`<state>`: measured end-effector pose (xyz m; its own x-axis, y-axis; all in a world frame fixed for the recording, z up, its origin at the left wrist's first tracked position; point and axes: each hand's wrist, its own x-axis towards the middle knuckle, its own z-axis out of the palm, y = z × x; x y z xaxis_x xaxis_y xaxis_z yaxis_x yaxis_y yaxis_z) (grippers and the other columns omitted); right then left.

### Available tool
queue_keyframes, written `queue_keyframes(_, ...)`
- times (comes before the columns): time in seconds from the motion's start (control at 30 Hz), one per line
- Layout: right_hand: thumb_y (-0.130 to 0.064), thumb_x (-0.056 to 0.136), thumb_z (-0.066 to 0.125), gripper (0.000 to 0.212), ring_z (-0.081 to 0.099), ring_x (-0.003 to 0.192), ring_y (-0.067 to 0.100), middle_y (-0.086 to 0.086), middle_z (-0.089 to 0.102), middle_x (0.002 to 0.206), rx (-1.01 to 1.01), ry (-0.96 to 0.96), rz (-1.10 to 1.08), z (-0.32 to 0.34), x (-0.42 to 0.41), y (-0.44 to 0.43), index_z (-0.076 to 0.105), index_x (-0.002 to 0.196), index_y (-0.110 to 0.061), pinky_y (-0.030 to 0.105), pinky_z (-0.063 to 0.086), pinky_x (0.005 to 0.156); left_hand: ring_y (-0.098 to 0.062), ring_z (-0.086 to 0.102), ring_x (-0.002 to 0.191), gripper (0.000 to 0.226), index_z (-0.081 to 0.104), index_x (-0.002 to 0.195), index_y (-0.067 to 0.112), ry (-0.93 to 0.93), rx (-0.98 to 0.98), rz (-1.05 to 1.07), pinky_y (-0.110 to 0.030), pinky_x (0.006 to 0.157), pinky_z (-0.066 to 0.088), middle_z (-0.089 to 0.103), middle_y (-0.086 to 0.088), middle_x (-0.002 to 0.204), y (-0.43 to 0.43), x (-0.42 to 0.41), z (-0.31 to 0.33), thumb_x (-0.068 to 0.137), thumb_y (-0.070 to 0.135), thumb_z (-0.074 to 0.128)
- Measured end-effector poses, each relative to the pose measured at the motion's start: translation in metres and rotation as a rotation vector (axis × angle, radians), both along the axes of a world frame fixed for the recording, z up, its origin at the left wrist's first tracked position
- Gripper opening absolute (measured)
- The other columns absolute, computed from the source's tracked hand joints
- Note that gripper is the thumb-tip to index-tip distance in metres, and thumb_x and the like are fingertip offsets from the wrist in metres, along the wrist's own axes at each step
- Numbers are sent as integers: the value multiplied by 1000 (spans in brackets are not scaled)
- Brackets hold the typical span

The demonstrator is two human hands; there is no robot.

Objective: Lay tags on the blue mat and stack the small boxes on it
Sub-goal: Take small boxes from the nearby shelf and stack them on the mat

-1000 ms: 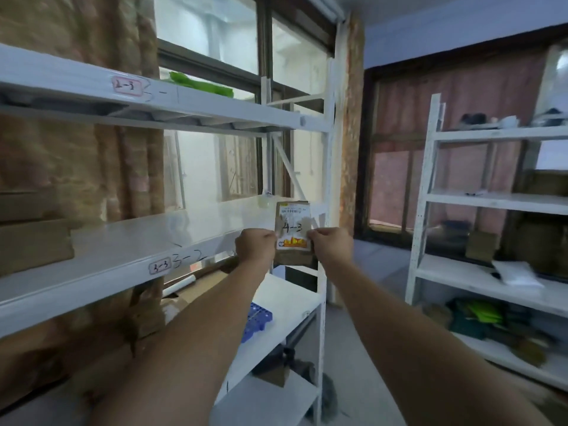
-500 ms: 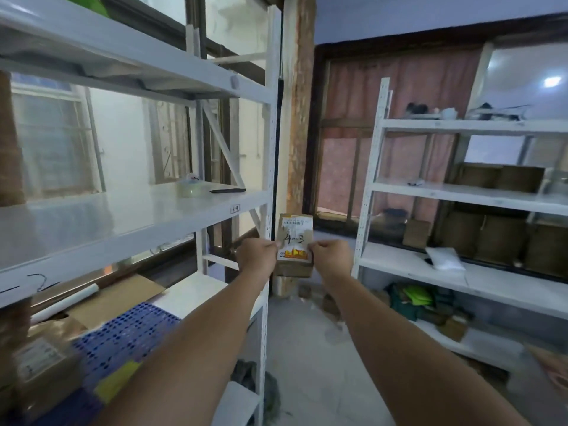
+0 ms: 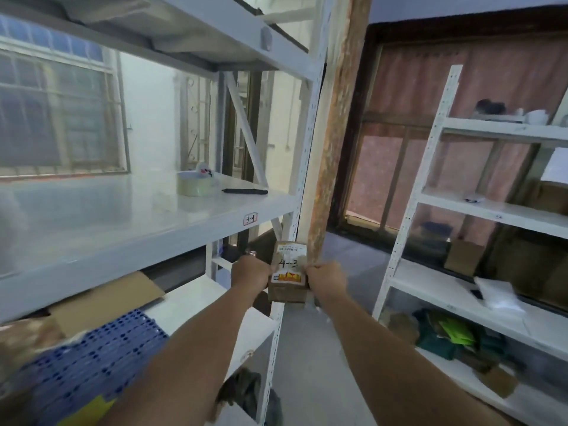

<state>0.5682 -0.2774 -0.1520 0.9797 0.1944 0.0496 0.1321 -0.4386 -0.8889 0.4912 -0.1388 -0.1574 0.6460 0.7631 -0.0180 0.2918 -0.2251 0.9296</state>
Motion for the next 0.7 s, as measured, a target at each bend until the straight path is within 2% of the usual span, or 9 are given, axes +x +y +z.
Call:
queue_keyframes(0.1, -24, 86, 71, 19, 74, 70, 22, 7, 76, 78, -42, 42, 112, -22, 16, 61, 76, 74, -10, 43, 64, 67, -20, 73, 76, 22, 68, 79, 16, -1, -26, 82, -41, 73, 63, 73, -2, 80, 51, -8, -18, 80, 34, 81)
queue_keyframes(0.23, -29, 83, 74, 17, 73, 70, 18, 1, 75, 74, -80, 34, 280, -47, 6, 136, 79, 75, -14, 39, 64, 69, -29, 73, 79, 26, 72, 81, 8, 17, -42, 242, -45, 75, 63, 74, -11, 82, 110, -36, -44, 77, 31, 82)
queue_keyframes(0.3, -26, 85, 72, 16, 72, 72, 18, 3, 74, 76, -105, 25, 346, -59, -2, 175, 77, 82, -11, 37, 63, 72, -30, 70, 79, 25, 61, 66, 12, 61, -19, 342, -39, 76, 61, 65, -8, 69, 133, -54, -50, 84, 23, 74)
queue_keyframes(0.37, -24, 85, 68, 19, 73, 76, 22, 6, 74, 78, -139, 7, 419, -73, -11, 214, 76, 85, -7, 39, 63, 74, -27, 62, 75, 41, 47, 54, 15, 177, 27, 389, -32, 72, 50, 51, -4, 58, 160, -71, -63, 91, 19, 65)
queue_keyframes(0.43, -27, 82, 66, 22, 72, 81, 27, 10, 73, 80, -190, -8, 514, -90, -24, 251, 75, 82, -6, 38, 60, 71, -23, 56, 75, 44, 47, 56, 18, 233, 31, 446, -31, 74, 47, 49, -1, 61, 185, -90, -80, 96, 26, 63)
queue_keyframes(0.5, -29, 78, 66, 27, 71, 81, 32, 14, 73, 79, -225, -24, 625, -105, -42, 282, 76, 79, -4, 36, 55, 66, -22, 56, 72, 34, 55, 66, 20, 287, 21, 539, -30, 71, 45, 56, -5, 69, 203, -112, -96, 95, 34, 67)
queue_keyframes(0.57, -27, 78, 64, 26, 68, 80, 33, 16, 73, 80, -263, -46, 738, -116, -62, 303, 78, 80, -4, 34, 51, 66, -27, 63, 72, 20, 72, 78, 15, 287, -6, 663, -34, 72, 53, 65, -12, 74, 215, -133, -112, 91, 32, 74)
queue_keyframes(0.6, -24, 80, 64, 24, 66, 76, 31, 15, 72, 78, -284, -50, 794, -122, -72, 312, 79, 81, -5, 32, 48, 64, -29, 65, 71, 23, 76, 80, 7, 288, -24, 719, -37, 72, 56, 67, -14, 73, 221, -143, -120, 88, 29, 76)
queue_keyframes(0.7, -21, 85, 65, 22, 64, 74, 28, 14, 69, 75, -303, -28, 913, -146, -99, 336, 80, 84, -6, 25, 39, 63, -29, 62, 71, 20, 71, 79, 3, 349, -16, 860, -39, 66, 52, 62, -10, 72, 231, -169, -144, 88, 21, 76)
